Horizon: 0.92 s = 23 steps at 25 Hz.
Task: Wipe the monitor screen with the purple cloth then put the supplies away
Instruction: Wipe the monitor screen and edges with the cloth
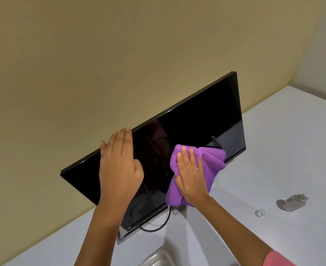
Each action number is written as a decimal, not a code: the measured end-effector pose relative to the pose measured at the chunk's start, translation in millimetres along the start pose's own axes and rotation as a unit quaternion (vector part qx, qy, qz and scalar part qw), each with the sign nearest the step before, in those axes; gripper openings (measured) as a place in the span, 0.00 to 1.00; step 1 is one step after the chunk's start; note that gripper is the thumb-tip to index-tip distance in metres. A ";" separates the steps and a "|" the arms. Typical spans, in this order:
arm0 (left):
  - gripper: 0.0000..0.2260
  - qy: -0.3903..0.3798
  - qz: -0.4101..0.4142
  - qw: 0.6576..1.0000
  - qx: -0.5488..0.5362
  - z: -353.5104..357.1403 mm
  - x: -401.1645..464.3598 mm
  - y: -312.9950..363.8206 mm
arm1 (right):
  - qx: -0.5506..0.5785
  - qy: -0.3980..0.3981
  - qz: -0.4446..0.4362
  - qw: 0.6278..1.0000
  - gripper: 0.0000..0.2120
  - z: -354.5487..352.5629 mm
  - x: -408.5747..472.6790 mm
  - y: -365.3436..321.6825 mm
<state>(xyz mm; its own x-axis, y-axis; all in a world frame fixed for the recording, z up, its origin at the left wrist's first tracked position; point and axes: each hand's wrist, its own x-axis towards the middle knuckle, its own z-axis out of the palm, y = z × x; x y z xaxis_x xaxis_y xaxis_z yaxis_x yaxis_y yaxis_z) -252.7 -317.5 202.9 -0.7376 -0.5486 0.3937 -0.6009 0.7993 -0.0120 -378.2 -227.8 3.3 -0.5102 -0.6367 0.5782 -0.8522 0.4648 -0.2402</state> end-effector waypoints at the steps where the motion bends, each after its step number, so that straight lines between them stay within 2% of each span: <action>1: 0.31 -0.005 0.001 1.000 0.002 1.3 3.0 4.6 | 0.025 0.001 0.046 0.999 0.31 -2.6 3.7 12.0; 3: 0.31 -0.013 0.002 1.000 0.007 3.0 8.7 12.9 | 0.110 0.016 0.151 0.982 0.30 -10.6 17.9 30.5; 6: 0.31 -0.017 0.005 1.000 0.007 5.4 18.7 26.9 | 0.251 0.056 0.267 0.929 0.30 -25.7 50.6 46.4; 9: 0.31 -0.019 0.008 1.000 0.000 8.0 29.1 40.8 | 0.284 0.104 0.293 0.907 0.28 -40.7 86.1 56.3; 14: 0.31 -0.019 0.003 1.000 -0.003 12.9 37.9 54.6 | 0.315 0.134 0.317 0.884 0.28 -59.4 125.1 77.2; 17: 0.31 -0.020 -0.008 1.000 0.002 14.9 36.1 55.8 | 0.309 0.130 0.319 0.886 0.28 -54.7 114.5 83.7; 23: 0.32 -0.009 -0.023 1.000 0.005 20.1 33.9 57.6 | 0.283 0.076 0.397 0.870 0.27 -27.2 59.2 101.6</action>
<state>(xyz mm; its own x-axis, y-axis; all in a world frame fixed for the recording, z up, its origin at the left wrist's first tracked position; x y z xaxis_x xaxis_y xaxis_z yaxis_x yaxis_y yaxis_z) -318.5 -295.0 197.0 -0.7148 -0.5881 0.3783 -0.6367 0.7711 -0.0042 -491.9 -201.5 34.3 -0.9795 -0.1448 0.1403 -0.1802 0.3169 -0.9312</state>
